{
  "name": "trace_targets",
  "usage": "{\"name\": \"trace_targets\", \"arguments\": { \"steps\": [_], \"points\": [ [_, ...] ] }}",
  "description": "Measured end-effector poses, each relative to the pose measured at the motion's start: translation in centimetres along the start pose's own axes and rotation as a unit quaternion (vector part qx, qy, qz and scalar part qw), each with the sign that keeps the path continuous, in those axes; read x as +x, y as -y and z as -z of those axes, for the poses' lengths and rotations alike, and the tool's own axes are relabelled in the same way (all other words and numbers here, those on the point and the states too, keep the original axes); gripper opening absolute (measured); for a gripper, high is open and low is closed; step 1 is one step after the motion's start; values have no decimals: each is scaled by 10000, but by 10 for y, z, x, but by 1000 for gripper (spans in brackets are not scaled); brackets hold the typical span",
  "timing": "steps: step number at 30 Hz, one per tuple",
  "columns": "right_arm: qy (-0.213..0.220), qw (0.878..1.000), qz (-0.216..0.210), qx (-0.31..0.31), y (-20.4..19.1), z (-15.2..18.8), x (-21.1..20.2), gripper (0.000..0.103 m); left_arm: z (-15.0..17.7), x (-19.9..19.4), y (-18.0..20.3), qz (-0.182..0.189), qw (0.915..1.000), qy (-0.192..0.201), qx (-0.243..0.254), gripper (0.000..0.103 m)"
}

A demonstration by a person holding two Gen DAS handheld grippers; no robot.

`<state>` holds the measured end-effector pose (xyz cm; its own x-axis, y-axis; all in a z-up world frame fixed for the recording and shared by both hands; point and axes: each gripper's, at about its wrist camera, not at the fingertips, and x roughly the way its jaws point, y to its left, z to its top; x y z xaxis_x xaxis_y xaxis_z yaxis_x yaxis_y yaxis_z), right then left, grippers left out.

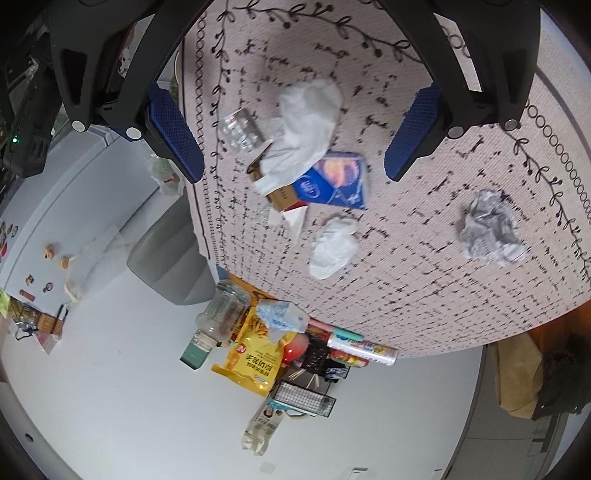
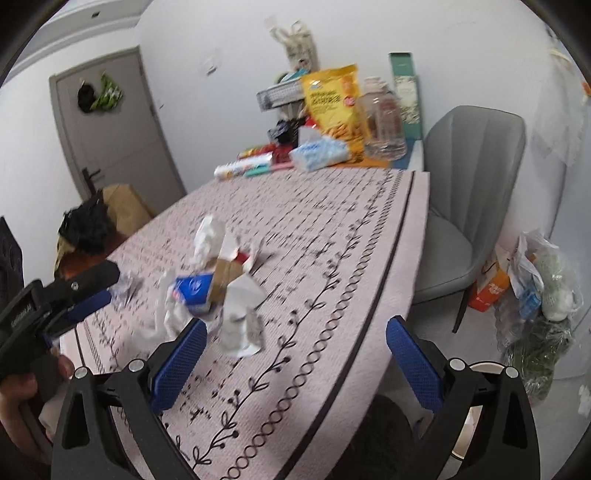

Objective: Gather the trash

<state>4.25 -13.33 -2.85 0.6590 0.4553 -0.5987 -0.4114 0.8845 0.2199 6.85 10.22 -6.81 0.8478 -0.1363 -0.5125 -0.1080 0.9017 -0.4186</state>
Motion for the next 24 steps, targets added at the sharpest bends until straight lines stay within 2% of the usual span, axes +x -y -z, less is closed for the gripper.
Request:
{"name": "trace_targets", "arguments": {
  "steps": [2,10,15,22,24],
  "points": [
    [-136,9998,-79,-114,-7,3,5,95,2,-2,-6,-37,10000,-1,-40,97],
    [-808,9958,-227,-355,-26,14,33,78,8,-10,-31,-223,9996,-32,-180,93],
    [-929,9945,-252,-420,-33,16,39,74,11,-11,-41,-278,9993,-91,-243,89],
    [-825,9952,-131,-517,-36,5,53,72,13,-4,-45,-306,9990,-220,-248,81],
    [-931,9945,-174,-448,-33,4,64,67,14,-1,-45,-290,9989,-273,-245,80]
  ]
}}
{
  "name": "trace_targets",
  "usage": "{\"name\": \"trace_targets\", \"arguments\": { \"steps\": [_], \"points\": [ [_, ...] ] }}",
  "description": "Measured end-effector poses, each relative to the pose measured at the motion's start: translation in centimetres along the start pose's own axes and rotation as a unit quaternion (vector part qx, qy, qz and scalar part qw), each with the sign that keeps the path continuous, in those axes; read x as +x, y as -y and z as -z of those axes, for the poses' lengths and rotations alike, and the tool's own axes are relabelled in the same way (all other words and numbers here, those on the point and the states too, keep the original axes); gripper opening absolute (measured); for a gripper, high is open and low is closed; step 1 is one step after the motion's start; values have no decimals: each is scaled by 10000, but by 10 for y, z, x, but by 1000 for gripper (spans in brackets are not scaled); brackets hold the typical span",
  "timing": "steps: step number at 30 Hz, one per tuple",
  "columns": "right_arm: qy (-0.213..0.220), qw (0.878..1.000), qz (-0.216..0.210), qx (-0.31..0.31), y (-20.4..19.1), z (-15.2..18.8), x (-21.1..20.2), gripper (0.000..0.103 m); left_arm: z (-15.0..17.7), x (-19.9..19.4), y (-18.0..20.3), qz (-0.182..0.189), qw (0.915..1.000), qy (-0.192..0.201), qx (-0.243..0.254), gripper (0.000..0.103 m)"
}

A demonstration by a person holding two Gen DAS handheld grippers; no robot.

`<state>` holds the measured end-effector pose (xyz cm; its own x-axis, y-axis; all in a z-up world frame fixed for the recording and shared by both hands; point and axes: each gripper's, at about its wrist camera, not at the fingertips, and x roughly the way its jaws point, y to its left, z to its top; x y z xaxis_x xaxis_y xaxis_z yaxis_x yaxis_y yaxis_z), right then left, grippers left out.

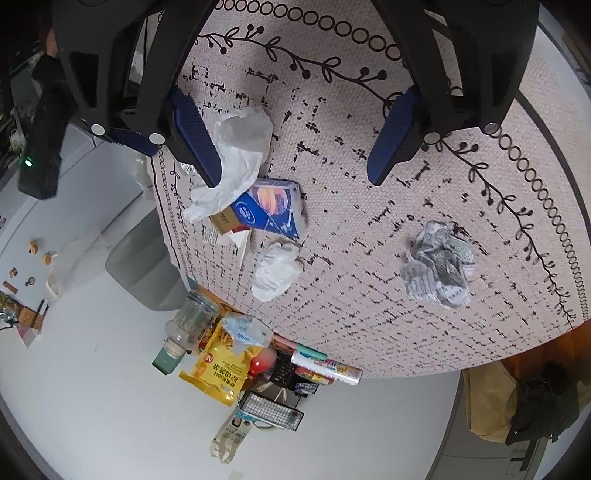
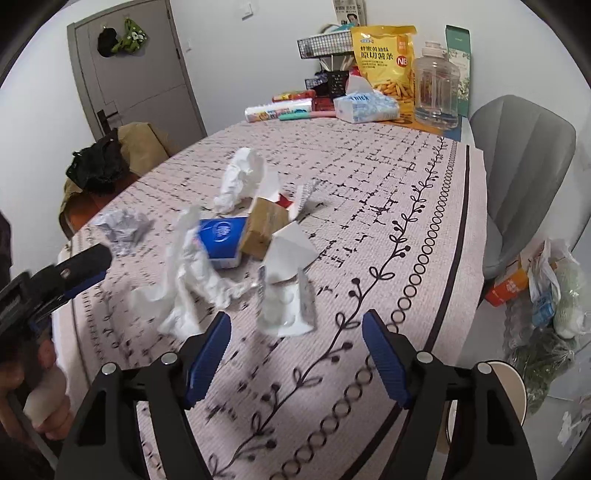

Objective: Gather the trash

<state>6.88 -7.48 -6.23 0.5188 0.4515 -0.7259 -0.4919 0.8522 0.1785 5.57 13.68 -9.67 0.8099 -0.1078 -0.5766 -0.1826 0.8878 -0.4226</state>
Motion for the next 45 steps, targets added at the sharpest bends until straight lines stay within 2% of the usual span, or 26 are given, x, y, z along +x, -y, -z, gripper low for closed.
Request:
{"name": "trace_targets", "arguments": {
  "steps": [2,3,4,6,12,18,19,21,22,23,28,34,38,45],
  "points": [
    [-56,9998,-194,21,2,-1,11,62,1,4,4,6,10000,-62,44,79],
    [38,9999,-161,-27,2,-1,12,57,1,6,5,12,9999,-85,58,79],
    [15,9999,-161,-33,2,-2,13,42,2,8,7,18,9999,-116,71,79],
    [-56,9994,-342,65,8,-4,14,31,2,13,12,13,9997,-189,122,79],
    [6,9986,-502,171,21,1,0,30,6,35,34,6,9985,-430,331,79],
    [133,9981,-560,209,30,6,-14,30,9,53,53,-236,9960,-655,556,78],
    [157,9979,-583,225,32,7,-16,30,10,55,55,-278,9953,-708,593,72],
    [179,9976,-610,257,37,8,-19,30,11,60,57,-378,9940,-840,589,46],
    [191,9975,-620,286,40,9,-21,30,12,61,58,-431,9936,-878,573,18],
    [202,9974,-619,310,43,9,-22,30,12,61,58,-452,9937,-887,511,13],
    [325,9969,-587,407,53,9,-34,30,6,38,68,-380,9966,-509,526,10],
    [506,9957,-568,533,65,12,-49,30,2,19,92,-236,9966,-292,731,10],
    [643,9948,-492,613,77,13,-61,30,0,17,108,-130,9960,-240,854,10],
    [922,9909,-183,967,120,18,-84,31,1,27,143,69,9936,-288,1092,10]
  ]
}}
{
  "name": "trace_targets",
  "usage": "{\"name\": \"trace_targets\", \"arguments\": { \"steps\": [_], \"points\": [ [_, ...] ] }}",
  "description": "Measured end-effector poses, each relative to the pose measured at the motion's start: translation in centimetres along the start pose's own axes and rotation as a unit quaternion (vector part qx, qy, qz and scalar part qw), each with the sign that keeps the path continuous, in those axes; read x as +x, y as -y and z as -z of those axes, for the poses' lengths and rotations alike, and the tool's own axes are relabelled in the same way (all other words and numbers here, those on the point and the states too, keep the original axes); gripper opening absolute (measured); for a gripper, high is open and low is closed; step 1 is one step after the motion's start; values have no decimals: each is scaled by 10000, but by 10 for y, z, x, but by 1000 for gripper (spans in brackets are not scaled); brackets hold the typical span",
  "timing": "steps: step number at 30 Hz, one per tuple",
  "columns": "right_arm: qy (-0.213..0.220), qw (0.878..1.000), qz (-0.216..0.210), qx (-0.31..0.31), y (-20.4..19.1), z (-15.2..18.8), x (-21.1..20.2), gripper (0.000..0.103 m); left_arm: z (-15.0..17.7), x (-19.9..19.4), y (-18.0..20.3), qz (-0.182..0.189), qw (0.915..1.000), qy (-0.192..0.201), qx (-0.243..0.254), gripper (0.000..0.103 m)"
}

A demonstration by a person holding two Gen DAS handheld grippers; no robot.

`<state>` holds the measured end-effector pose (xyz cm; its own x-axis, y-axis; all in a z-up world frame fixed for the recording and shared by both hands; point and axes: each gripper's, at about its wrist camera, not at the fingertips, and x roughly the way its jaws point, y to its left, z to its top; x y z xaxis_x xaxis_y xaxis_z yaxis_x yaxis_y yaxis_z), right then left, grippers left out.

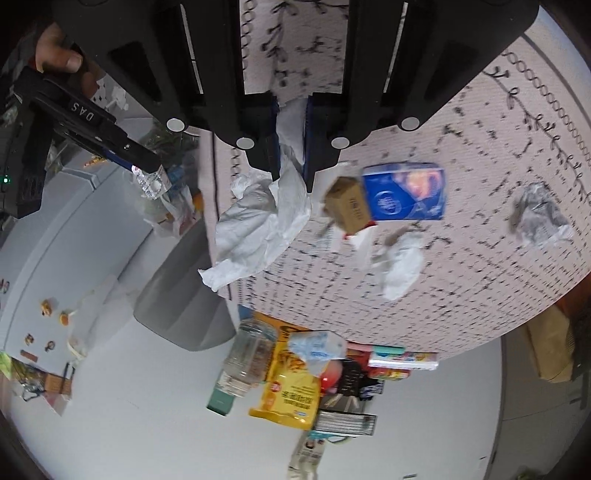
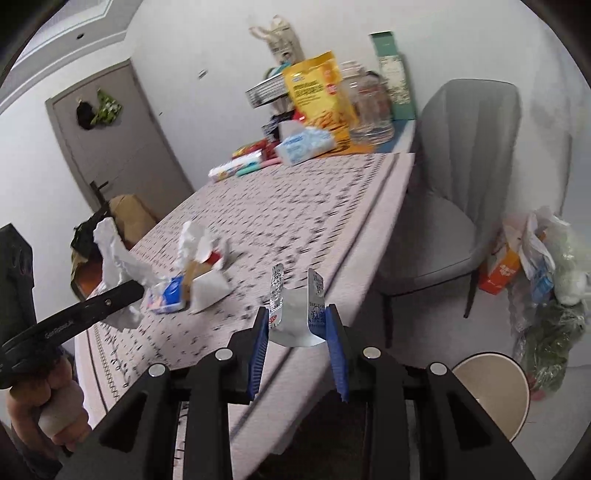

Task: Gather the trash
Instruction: 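Carry the plastic bag and blister pack over the beige bin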

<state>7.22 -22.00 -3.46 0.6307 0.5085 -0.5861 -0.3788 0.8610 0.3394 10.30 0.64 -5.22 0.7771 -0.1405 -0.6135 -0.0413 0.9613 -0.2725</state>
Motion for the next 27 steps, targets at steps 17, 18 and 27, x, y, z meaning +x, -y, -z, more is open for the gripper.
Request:
{"name": "trace_targets", "arguments": {
  "steps": [17,18,27],
  "points": [
    [281,9946,649,758,104,10,-30,31,-22,53,102,488,9964,-269,640,10],
    [301,9939,685,808,111,12,-32,31,-22,56,107,504,9961,-298,666,10],
    [214,9867,980,1278,168,36,-31,31,-8,110,155,654,9906,-813,881,10]
  ]
}}
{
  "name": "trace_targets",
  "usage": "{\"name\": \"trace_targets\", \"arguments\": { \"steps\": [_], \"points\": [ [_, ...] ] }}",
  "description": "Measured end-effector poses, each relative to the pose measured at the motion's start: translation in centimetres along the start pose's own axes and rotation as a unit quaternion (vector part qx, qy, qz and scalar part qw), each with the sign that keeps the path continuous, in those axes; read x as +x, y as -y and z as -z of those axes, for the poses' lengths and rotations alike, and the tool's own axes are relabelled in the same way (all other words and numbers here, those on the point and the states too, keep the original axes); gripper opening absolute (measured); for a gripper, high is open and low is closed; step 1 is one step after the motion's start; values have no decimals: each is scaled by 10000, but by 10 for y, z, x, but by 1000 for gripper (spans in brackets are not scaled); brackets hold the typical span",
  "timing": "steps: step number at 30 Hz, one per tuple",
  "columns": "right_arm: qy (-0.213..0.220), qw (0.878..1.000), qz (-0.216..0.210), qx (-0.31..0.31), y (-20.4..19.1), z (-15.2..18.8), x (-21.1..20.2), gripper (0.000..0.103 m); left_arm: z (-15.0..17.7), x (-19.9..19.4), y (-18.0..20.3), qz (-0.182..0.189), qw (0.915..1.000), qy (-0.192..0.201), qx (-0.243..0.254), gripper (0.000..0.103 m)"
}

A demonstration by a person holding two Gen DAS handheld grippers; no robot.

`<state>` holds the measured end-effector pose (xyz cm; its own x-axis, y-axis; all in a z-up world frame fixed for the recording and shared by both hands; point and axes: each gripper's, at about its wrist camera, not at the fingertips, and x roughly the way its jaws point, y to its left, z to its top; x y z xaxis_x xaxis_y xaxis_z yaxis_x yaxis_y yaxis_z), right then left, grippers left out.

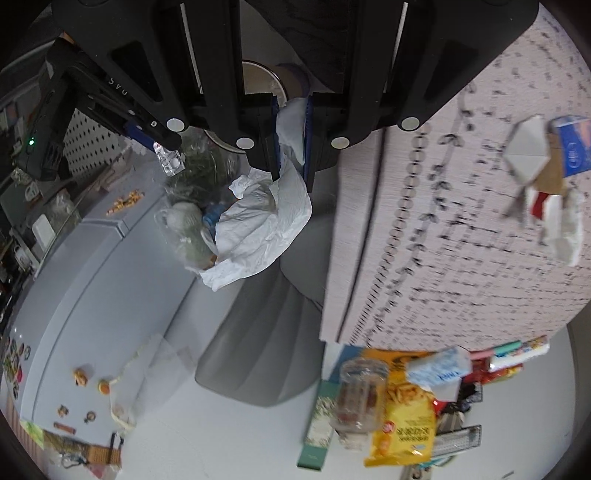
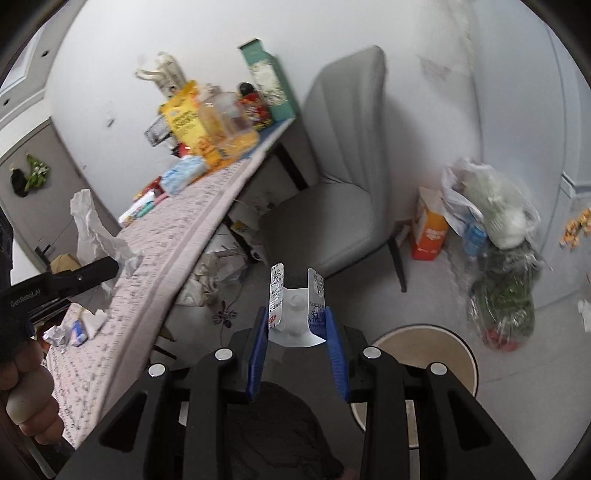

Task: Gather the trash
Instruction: 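Carry the plastic bag and blister pack over the beige bin, then open both grippers to drop the bag and blister pack into the bin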

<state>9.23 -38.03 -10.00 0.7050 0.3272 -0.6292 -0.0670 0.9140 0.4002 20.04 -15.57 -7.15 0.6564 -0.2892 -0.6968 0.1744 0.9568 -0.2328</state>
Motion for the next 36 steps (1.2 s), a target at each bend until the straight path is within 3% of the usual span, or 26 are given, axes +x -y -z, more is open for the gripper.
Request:
{"name": "trace_targets", "arguments": {
  "steps": [15,17,18,19,23,29,30,31,32,34,36],
  "points": [
    [-420,9947,262,902,96,17,49,34,8,91,51,168,9955,-886,280,10],
    [-419,9937,220,1015,105,17,54,49,7,102,57,197,9943,-998,310,10],
    [-402,9933,165,1074,108,17,55,66,8,106,58,208,9939,-1033,326,10],
    [-301,9928,126,1154,114,17,53,69,8,112,62,218,9930,-1097,367,10],
    [-245,9916,118,1261,131,18,50,69,14,133,75,305,9894,-1350,433,10],
    [-143,9869,455,1542,164,24,28,73,35,161,95,631,9796,-1853,451,13],
    [-123,9866,494,1551,166,24,25,77,39,164,97,748,9775,-1929,405,16],
    [-91,9862,562,1552,168,26,20,77,43,167,100,897,9746,-2015,374,27],
    [-80,9862,599,1544,171,26,17,77,45,169,101,943,9737,-2041,366,49],
    [-81,9857,664,1544,176,27,13,77,46,167,103,1023,9748,-1957,316,69],
    [-75,9855,688,1550,179,28,9,77,44,162,103,1114,9764,-1826,288,77]
  ]
}}
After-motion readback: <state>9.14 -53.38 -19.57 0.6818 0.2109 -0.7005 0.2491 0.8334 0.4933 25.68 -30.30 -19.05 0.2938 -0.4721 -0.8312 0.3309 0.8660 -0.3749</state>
